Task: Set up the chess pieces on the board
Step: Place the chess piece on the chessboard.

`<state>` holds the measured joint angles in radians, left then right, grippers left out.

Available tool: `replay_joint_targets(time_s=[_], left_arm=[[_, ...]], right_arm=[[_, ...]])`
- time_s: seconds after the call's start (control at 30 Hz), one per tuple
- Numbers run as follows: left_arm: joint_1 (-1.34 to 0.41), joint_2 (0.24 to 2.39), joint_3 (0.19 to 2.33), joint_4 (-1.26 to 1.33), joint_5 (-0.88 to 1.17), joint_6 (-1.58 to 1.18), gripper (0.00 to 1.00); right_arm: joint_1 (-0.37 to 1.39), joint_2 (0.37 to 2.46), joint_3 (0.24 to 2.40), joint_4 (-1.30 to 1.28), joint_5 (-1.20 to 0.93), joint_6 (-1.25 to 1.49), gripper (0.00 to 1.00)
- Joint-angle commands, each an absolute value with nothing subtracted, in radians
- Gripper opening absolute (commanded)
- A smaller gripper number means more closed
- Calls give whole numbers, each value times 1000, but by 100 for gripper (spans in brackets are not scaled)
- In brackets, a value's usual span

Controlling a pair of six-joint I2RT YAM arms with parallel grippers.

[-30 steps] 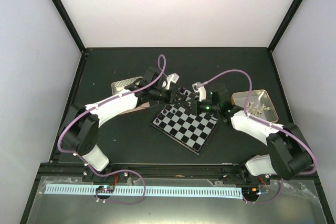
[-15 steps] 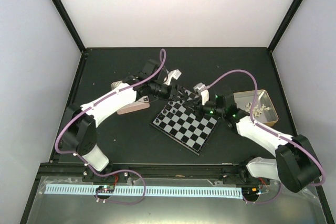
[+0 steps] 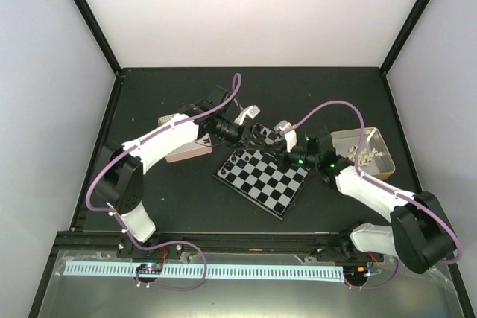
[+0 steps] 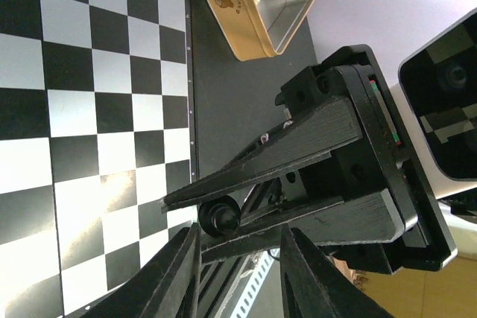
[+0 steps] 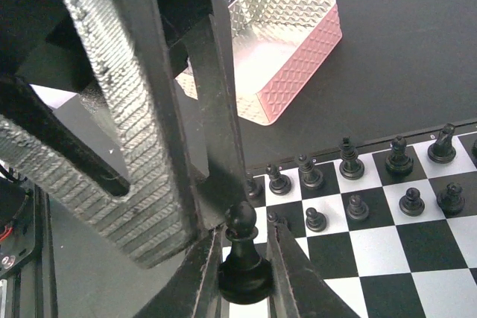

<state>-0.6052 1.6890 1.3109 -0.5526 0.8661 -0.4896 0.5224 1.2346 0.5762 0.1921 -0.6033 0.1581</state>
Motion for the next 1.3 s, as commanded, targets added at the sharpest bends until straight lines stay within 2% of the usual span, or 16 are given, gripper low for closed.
replay_joint_targets(time_s=[0.0,0.27,0.5,0.53,0.57,0.67,0.73,0.8,0.93,1.17,1.27], left_arm=[[-604,1711,1367,-574,888,-494,29],[-613,1742,1368,-582,893,-510,24],[-621,1734,1360,-585,893,-492,2],[-622,1730,1357,-584,884,-489,2],[-621,1726,1353,-584,864,-485,2],[-622,1685,1317,-572,751,-474,1],[-621,1643,1274,-534,662,-474,1],[-622,1592,1216,-489,569,-482,1],[-626,1480,1091,-403,393,-488,1],[-739,1357,895,-353,61,-430,2],[-794,1353,834,-316,15,-428,1]], right_arm=[[535,1220,575,230,-612,129,1],[541,1219,577,229,-612,123,1],[543,1211,577,224,-594,134,2],[543,1208,578,219,-579,141,5],[543,1205,578,213,-569,149,13],[543,1184,576,197,-548,181,42],[543,1155,559,202,-530,212,57],[543,1116,536,208,-507,242,64],[543,1009,487,202,-452,291,69],[542,835,459,112,-90,387,70],[541,796,450,89,26,432,70]])
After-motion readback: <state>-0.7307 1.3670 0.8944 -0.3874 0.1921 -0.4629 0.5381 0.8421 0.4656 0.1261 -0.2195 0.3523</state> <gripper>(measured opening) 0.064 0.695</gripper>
